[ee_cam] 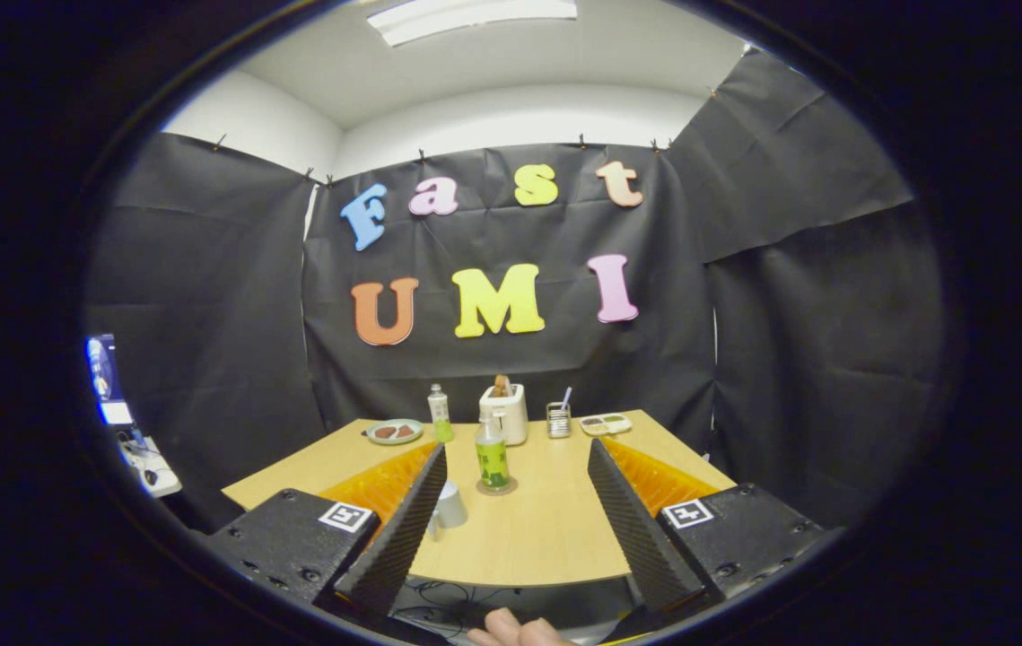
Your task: Take the bottle from table, then pour the juice into the cup, finally place the bottle on the coaster
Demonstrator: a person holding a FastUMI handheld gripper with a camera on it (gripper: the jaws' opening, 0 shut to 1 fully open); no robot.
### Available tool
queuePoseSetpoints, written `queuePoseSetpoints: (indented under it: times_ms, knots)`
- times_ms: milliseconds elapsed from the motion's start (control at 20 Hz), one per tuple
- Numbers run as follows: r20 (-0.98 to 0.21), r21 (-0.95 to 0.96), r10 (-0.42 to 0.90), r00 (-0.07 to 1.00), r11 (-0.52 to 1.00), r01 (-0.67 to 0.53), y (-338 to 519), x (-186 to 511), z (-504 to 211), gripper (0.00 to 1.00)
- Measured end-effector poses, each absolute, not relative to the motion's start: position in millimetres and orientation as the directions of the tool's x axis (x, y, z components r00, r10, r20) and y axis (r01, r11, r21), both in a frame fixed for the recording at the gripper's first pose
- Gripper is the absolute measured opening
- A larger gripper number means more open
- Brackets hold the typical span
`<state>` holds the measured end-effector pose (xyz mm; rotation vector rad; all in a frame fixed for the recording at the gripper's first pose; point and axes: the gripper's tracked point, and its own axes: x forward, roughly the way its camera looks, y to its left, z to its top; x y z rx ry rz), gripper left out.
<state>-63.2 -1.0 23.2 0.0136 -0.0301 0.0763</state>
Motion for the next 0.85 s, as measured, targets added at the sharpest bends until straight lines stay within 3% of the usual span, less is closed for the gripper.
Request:
queuePoseSetpoints:
  times_ms: [450, 850]
  knots:
    - [0.117, -0.077, 0.077, 0.99, 0.995, -0.068, 6.6, -78.5, 37.0, 1.0]
    - [0.109, -0.09, 0.058, 0.992, 0.995, -0.049, 4.3, -77.9, 32.0, 1.0]
